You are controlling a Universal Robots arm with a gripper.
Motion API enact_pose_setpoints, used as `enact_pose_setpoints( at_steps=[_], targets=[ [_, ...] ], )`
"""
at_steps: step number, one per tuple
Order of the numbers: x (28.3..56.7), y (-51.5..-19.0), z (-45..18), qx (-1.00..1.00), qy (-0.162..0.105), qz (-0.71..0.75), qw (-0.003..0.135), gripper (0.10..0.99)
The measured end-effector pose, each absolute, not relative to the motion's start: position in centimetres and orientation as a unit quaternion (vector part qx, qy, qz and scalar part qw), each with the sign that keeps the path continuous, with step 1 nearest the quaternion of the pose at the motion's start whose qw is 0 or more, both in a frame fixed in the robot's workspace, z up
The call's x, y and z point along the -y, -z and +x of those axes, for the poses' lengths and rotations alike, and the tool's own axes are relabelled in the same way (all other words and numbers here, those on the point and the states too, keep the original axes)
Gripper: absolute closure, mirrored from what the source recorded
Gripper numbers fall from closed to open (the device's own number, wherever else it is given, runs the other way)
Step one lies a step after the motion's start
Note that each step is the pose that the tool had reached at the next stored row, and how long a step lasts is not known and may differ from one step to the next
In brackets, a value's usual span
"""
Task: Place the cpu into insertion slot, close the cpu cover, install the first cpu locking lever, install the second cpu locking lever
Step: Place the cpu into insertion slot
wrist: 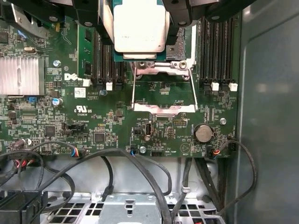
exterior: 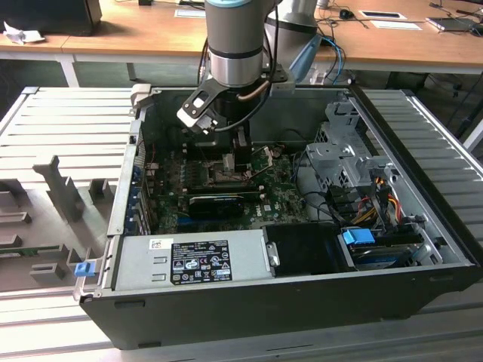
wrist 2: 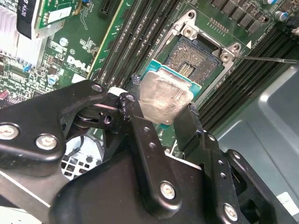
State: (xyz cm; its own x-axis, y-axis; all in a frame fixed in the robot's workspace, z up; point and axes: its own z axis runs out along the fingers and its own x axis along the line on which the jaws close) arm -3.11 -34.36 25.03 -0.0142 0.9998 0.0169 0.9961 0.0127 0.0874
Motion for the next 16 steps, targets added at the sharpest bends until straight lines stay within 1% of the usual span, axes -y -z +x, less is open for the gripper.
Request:
enact_pose_setpoints(
  at_steps=[16],
  targets=[
    [34.08,-24.42,-3.11,-0.711,-0.038,0.702,0.024,0.561]
  ],
)
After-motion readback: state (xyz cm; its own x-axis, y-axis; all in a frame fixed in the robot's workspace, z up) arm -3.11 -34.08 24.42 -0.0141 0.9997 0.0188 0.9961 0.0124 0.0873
